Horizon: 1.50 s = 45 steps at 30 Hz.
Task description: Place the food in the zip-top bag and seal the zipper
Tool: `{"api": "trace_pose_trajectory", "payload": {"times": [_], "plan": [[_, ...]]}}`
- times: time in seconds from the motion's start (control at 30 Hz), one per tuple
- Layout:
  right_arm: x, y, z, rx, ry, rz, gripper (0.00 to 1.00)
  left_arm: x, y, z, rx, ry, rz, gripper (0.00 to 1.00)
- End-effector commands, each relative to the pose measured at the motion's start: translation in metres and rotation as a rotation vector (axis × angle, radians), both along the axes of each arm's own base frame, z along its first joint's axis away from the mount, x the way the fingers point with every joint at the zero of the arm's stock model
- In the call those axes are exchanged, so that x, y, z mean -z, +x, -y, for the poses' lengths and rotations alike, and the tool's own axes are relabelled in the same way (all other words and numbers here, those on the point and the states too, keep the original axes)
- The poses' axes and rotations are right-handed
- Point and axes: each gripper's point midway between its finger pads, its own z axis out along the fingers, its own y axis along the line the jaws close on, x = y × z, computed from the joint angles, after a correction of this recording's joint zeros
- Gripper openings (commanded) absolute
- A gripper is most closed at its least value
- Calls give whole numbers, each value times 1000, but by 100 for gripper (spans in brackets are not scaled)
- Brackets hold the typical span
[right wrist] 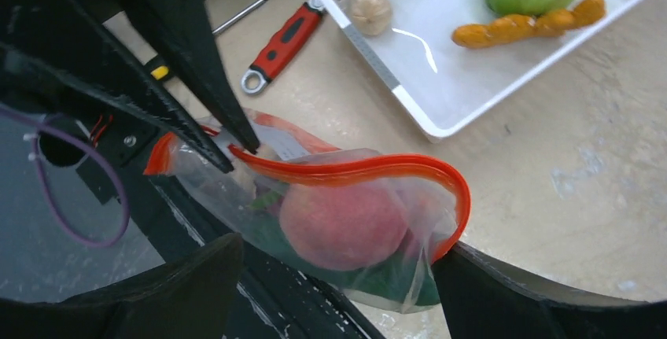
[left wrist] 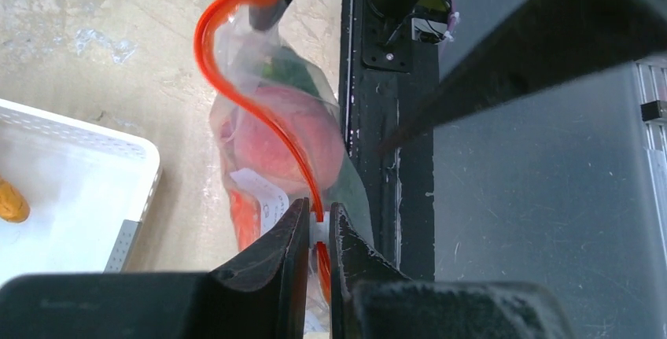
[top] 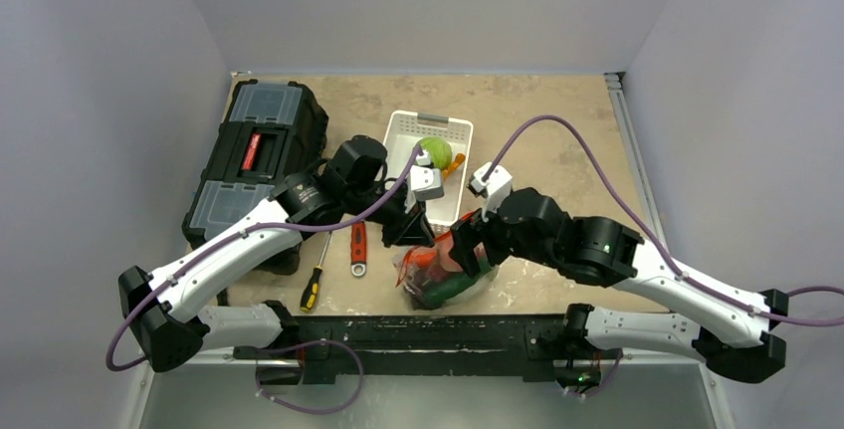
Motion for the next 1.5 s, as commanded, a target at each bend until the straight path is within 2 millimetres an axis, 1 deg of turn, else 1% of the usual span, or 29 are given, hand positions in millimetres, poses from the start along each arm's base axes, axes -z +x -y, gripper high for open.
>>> {"api": "trace_pose_trajectory", "payload": {"times": [0.0, 0.03, 0.07, 0.13, 0.2, 0.3, 0.4, 0.5, 0.63, 0.73, 0.83, 0.9, 0.97, 1.07, 1.17, 1.37, 1.4, 1.47], "plan": [[-42, -20, -38, -286, 118, 78, 88, -34, -7, 8, 63, -104, 39, 0], [-42, -18, -39, -292, 113, 94, 88, -34, -8, 8, 70, -107, 36, 0], [-43, -12, -36, -258, 98, 111, 89, -34, -9, 8, 76, -111, 38, 0], [-48, 2, -26, -171, 79, 140, 94, -35, -11, 7, 80, -113, 39, 0], [-53, 9, -19, -127, 81, 149, 98, -35, -11, 6, 78, -112, 43, 0], [-47, 20, -4, -17, 20, 139, 98, -37, -12, 6, 84, -116, 41, 0], [-37, 24, 10, 39, -36, 131, 98, -38, -14, 6, 92, -122, 41, 0], [-42, 20, 14, 28, -28, 133, 98, -38, -15, 6, 97, -125, 41, 0], [-54, 16, 7, -48, 1, 173, 99, -40, -19, 5, 114, -134, 38, 0], [-54, -3, -16, -235, 45, 168, 99, -41, -22, 4, 133, -148, 43, 0], [-51, -27, -42, -430, 110, 141, 95, -41, -25, 4, 148, -154, 41, 0], [-51, -35, -53, -495, 142, 126, 90, -40, -25, 4, 148, -152, 40, 0], [-48, -39, -60, -531, 148, 110, 86, -39, -25, 4, 149, -150, 40, 0], [-39, -39, -65, -553, 140, 106, 80, -40, -26, 4, 156, -153, 36, 0], [-32, -39, -67, -569, 124, 83, 71, -41, -27, 4, 161, -158, 35, 0], [-21, -42, -64, -578, 125, 55, 52, -44, -29, 3, 168, -166, 40, 0], [-20, -42, -63, -577, 123, 53, 50, -44, -30, 3, 168, -166, 40, 0], [-18, -41, -61, -565, 125, 58, 50, -45, -31, 2, 171, -171, 42, 0]]}}
